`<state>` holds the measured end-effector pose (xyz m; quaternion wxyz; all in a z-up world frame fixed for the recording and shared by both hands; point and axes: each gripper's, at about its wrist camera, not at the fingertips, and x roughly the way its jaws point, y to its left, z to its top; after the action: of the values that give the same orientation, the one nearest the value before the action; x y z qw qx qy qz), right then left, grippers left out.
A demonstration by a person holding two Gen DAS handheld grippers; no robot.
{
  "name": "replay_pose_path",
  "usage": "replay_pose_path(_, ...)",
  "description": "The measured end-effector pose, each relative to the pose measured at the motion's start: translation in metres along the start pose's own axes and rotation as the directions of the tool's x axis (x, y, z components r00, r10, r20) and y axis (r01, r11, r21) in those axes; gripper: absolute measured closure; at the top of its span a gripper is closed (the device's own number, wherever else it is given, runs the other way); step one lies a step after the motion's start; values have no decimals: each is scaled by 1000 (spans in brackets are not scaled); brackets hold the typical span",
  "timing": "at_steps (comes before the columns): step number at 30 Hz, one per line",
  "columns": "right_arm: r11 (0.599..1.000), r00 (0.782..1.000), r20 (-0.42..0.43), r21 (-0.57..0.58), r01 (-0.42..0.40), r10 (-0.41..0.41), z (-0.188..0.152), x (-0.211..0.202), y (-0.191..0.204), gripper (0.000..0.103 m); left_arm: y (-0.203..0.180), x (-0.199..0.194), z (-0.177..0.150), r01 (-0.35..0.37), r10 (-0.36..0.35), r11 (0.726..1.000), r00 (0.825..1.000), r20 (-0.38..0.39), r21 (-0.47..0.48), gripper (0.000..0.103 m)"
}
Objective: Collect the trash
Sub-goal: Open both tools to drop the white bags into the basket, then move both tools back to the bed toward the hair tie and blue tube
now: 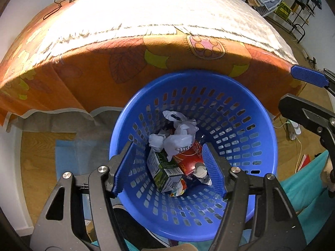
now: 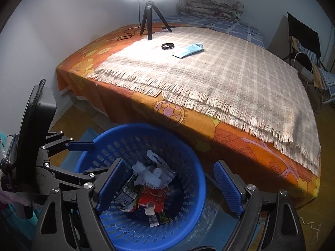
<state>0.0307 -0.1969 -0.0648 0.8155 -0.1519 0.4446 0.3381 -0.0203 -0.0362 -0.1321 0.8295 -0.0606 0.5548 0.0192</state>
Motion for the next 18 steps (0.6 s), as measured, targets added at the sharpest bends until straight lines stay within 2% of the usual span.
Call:
replay_pose_path(3, 1000, 1000, 19, 13, 2, -3, 4, -2, -3, 8, 3, -1, 3, -3, 3, 1000, 1000, 7, -9, 35)
replay_pose_path(9, 999, 999, 38, 54, 2, -4, 15, -4, -12, 6, 11, -9, 14, 31, -29, 999, 999, 45, -36, 35)
replay_pose_path(13, 997, 999, 34, 82, 5, -7, 25, -3, -20, 5, 15, -15, 25, 9, -6, 999, 998, 70, -31, 35)
replay_pose_path(14, 996, 999, 33, 94, -2, -1, 28, -3, -22, 0, 17, -17, 29, 0, 2, 999, 997, 77, -32, 35)
replay_pose_path(18, 991, 999, 52, 133, -15, 8, 39, -6, -31, 0, 28, -21, 43, -9, 15, 998, 996, 93, -57, 35)
